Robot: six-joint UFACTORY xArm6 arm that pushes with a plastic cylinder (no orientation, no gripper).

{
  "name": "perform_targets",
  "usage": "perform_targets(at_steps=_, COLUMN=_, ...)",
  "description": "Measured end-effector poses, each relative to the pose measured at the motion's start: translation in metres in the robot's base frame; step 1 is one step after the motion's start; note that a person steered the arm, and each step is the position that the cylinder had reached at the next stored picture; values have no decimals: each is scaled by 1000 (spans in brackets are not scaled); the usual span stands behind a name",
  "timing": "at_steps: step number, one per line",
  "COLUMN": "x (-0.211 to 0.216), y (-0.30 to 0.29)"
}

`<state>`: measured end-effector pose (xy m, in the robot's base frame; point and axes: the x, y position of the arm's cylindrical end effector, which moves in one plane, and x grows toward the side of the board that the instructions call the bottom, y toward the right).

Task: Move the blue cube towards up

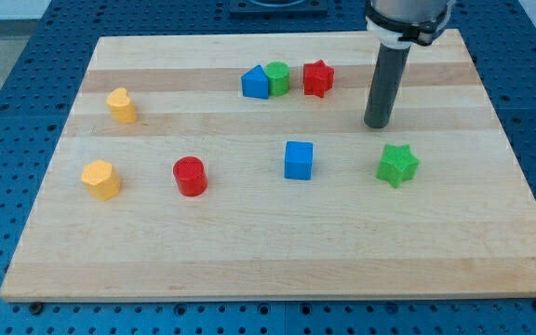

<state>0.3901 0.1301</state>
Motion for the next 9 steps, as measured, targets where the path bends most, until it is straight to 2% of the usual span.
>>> perform_targets(at_steps=1, x=0, y=-1)
perform_targets(at_steps=5, x=116, y=-79)
perform_targets(at_steps=6, x=123, y=-137)
perform_targets(at_steps=8, x=81, y=-148)
perform_targets(at_steps=9, x=100, y=-146)
